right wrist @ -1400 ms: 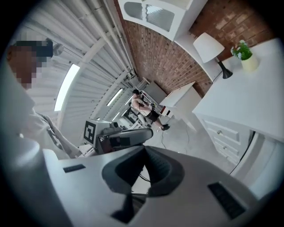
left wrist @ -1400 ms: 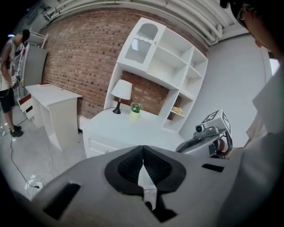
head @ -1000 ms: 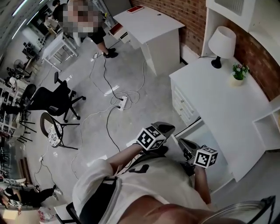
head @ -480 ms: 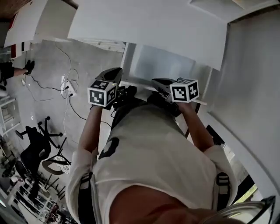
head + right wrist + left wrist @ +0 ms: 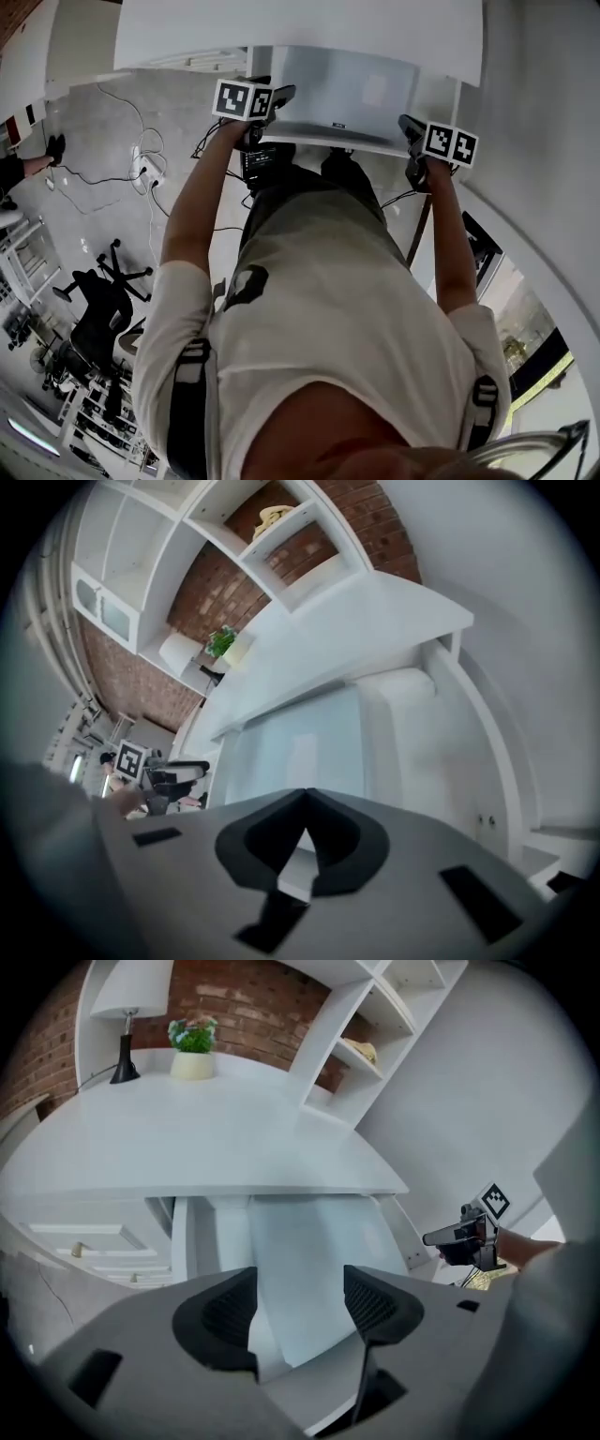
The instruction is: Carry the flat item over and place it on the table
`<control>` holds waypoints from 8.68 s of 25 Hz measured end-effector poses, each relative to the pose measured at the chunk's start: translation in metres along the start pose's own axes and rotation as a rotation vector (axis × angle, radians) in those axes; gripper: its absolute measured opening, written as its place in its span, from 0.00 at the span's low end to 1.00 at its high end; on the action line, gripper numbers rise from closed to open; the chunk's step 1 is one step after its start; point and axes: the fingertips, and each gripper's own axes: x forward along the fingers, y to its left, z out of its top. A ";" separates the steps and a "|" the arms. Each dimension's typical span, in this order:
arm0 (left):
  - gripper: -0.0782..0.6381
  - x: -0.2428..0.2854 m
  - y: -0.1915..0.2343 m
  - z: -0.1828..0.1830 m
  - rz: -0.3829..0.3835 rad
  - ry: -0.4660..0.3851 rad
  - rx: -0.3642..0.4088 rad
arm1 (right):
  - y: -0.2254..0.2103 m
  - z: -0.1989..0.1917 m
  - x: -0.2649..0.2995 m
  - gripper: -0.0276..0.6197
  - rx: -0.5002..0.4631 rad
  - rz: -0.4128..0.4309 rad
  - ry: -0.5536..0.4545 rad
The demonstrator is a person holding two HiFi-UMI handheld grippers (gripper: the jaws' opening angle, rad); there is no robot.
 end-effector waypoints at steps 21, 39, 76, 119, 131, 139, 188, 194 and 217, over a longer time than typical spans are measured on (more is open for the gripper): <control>0.59 0.076 -0.001 -0.055 -0.088 0.174 -0.156 | -0.043 -0.024 0.076 0.62 0.014 -0.072 0.228; 0.58 0.014 -0.035 -0.047 -0.245 0.071 -0.193 | -0.010 -0.025 0.024 0.62 0.025 -0.006 0.191; 0.58 -0.276 0.036 -0.063 -0.281 -0.538 -0.153 | 0.263 -0.056 -0.017 0.63 -0.178 0.213 0.006; 0.58 -0.116 0.158 0.063 -0.004 -0.262 -0.103 | 0.189 0.127 0.120 0.51 -0.167 0.088 -0.034; 0.58 -0.106 0.168 0.077 -0.074 -0.283 -0.088 | 0.182 0.142 0.129 0.55 -0.174 0.006 -0.074; 0.58 -0.140 0.187 0.030 0.016 -0.319 -0.096 | 0.182 0.141 0.134 0.52 -0.110 0.001 -0.107; 0.49 -0.129 0.198 0.119 0.365 -0.388 -0.045 | 0.183 0.212 0.140 0.63 -0.244 -0.195 -0.228; 0.49 -0.194 0.170 0.084 0.224 -0.578 -0.110 | 0.238 0.177 0.080 0.63 -0.133 0.163 -0.344; 0.14 -0.321 0.066 -0.044 0.008 -0.798 -0.088 | 0.456 -0.047 -0.017 0.06 -0.316 0.669 -0.251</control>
